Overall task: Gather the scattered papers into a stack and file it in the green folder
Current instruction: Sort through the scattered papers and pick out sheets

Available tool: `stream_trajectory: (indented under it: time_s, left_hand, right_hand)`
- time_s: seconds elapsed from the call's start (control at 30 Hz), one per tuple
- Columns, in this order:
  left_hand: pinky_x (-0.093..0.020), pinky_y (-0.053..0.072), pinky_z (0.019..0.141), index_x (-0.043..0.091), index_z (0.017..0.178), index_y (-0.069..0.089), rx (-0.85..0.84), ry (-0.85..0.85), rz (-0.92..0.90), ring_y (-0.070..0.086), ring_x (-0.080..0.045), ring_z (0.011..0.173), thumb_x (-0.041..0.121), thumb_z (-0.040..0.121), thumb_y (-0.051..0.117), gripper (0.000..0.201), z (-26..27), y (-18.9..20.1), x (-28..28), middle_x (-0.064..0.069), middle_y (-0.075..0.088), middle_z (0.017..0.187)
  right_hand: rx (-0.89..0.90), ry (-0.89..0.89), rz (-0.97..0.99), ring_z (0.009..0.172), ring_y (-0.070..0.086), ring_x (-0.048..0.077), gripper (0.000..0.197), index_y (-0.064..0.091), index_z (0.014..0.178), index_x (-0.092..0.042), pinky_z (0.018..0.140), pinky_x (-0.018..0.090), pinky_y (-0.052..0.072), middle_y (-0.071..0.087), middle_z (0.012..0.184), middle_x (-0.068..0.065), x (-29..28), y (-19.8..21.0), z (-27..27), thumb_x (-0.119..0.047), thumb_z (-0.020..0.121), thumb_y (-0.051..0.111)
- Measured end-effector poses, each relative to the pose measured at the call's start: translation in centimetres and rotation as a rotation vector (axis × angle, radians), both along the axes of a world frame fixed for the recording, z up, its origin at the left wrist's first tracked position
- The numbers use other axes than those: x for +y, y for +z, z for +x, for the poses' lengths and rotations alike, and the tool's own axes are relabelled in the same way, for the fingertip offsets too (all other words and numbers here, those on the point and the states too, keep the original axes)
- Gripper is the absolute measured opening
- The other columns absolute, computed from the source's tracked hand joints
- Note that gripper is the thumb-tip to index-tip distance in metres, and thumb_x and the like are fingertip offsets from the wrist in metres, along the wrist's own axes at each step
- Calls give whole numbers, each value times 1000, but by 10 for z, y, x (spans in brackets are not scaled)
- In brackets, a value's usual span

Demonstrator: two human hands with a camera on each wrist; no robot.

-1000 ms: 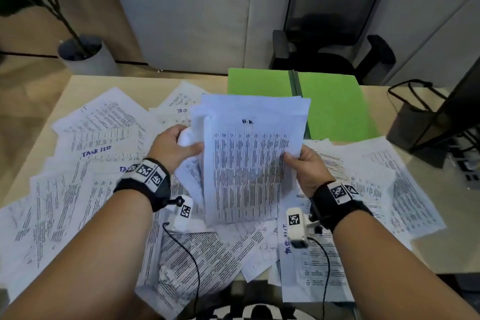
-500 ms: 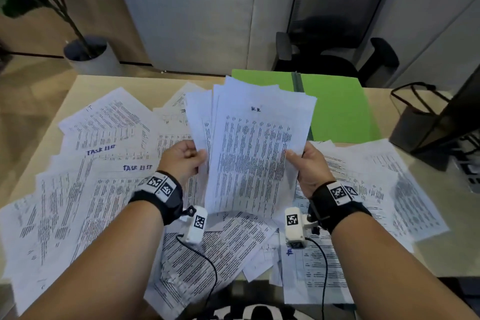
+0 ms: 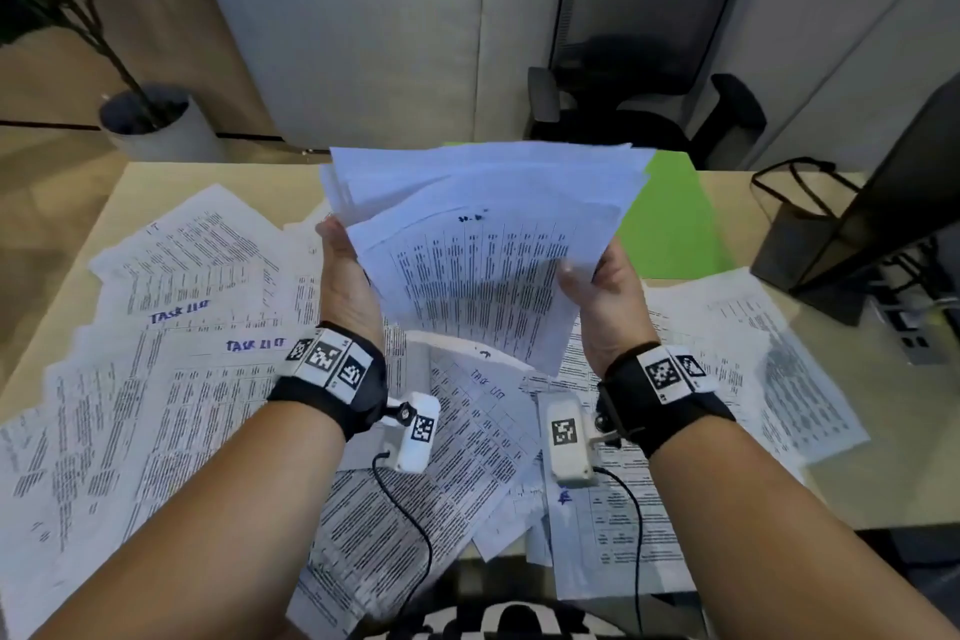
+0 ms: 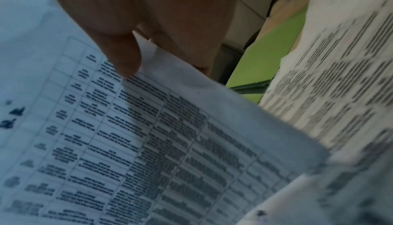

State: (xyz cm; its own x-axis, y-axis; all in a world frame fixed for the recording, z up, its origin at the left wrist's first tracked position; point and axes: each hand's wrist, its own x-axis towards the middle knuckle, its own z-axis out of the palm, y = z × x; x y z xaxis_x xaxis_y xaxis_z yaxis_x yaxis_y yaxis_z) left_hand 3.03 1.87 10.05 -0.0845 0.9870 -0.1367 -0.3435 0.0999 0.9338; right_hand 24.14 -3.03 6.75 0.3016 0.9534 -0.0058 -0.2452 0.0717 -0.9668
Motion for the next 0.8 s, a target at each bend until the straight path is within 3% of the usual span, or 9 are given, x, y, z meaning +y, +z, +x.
stream_trajectory:
  time_s: [0.07,0.17,0.3,0.37,0.43,0.5,0.63,0.7,0.8]
  left_hand:
    - [-16,53,63,30,97,61,75,-55,-113,66,11,66,58,94,5,62,4,-13,-9,22,71,70]
    - [-29,47,87,33,90,62,135,-15,-163,67,6,71,70,90,9,65,3,-30,-12,17,72,78]
    - [-31,54,83,33,100,63,139,-83,-83,67,-11,97,96,46,40,86,1,-38,-1,8,70,104]
    - [-40,49,93,33,114,54,247,-99,-38,61,-14,109,90,54,53,83,1,-38,-3,7,64,117]
    - [-42,45,100,31,121,51,405,-172,-49,57,-13,116,57,76,69,55,3,-41,-8,7,60,125]
    - [-40,42,102,23,129,50,554,-223,-93,54,-20,119,23,92,60,38,6,-48,-13,1,58,129]
    - [-31,42,91,17,135,47,637,-96,-110,53,-17,105,17,98,49,37,7,-55,-14,5,56,114]
    - [-29,42,83,18,135,46,669,-19,-144,53,-19,98,18,98,49,37,2,-62,-4,3,55,111]
    - [-35,47,77,14,124,51,776,19,-222,60,-29,94,19,95,53,30,-9,-81,7,-5,59,103]
  right_hand:
    - [-106,14,-154,99,63,19,39,61,115,-24,84,40,53,70,103,-1,-8,-16,1,4,88,60]
    - [-157,-21,-219,103,63,20,36,63,112,-27,94,48,51,69,108,3,-18,-31,-1,0,89,60]
    - [-106,-115,-102,95,63,18,28,65,104,-27,88,46,52,71,101,-2,-10,-17,2,-6,86,62]
    - [-99,-97,-112,97,63,18,30,63,105,-26,90,48,52,70,101,-2,-6,-16,7,-1,87,60]
    - [-172,-32,-226,104,64,18,35,62,110,-27,95,48,50,71,106,-4,-6,-28,10,1,90,57]
    - [-319,12,-349,106,64,18,32,62,110,-29,97,47,49,71,108,-6,-11,-44,12,-6,89,59]
    - [-774,121,-463,88,61,22,13,59,88,-23,73,28,47,64,86,-3,-21,-45,30,-9,89,58]
    - [-1046,355,-541,100,59,22,20,61,102,-21,80,28,45,62,100,0,-28,-44,40,-7,87,57]
    - [-1444,683,-764,124,40,30,46,44,132,-26,102,48,39,44,131,6,-47,-59,43,-21,87,56]
